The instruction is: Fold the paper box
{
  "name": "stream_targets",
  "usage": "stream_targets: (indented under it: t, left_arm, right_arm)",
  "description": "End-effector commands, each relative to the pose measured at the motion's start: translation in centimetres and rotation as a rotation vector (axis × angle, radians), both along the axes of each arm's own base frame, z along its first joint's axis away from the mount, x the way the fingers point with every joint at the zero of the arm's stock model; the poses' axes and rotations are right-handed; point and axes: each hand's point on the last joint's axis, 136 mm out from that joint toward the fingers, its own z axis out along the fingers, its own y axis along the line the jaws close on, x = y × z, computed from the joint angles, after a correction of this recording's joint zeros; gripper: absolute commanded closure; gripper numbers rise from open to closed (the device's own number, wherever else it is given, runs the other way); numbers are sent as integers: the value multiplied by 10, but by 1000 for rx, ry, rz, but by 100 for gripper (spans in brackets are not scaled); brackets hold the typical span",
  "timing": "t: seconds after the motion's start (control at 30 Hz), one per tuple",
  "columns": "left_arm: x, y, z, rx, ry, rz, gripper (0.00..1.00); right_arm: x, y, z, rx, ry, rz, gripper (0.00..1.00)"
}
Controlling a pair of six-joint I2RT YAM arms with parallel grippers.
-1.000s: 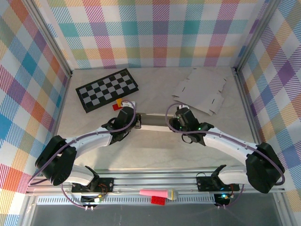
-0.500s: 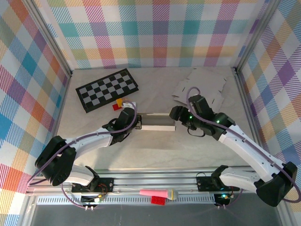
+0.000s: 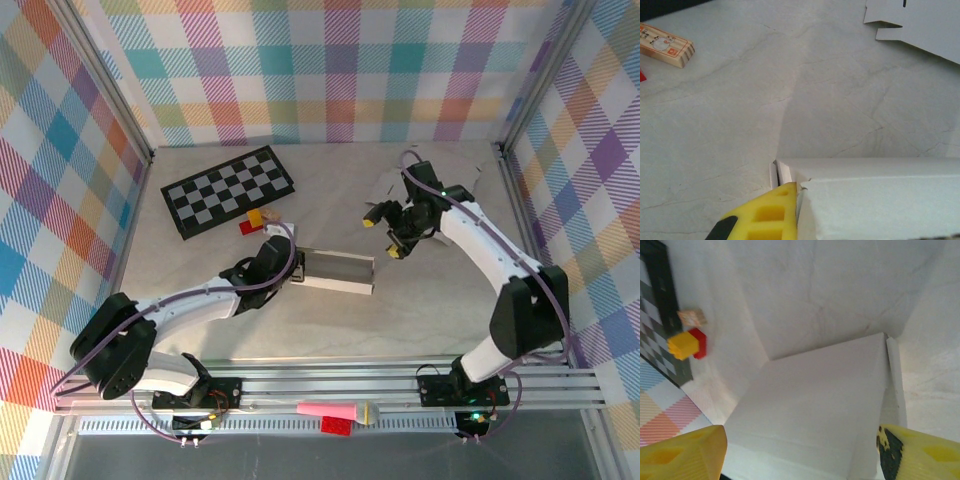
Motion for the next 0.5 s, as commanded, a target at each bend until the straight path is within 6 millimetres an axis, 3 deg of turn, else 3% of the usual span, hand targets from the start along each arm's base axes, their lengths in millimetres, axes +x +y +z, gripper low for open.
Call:
stream_targets:
  t: [0.0, 0.23, 0.47]
  left_arm:
    - [-11, 7, -7, 34, 12, 9, 99]
    - [-26, 7, -15, 17, 31, 19, 96]
    - [-41, 11, -17, -9, 57, 39, 89]
  right_arm:
    - [-19, 12, -1, 81, 117, 62, 22]
    - [-47, 10, -30, 101, 179, 88, 26]
    - [-67, 13, -43, 102, 189, 104, 27]
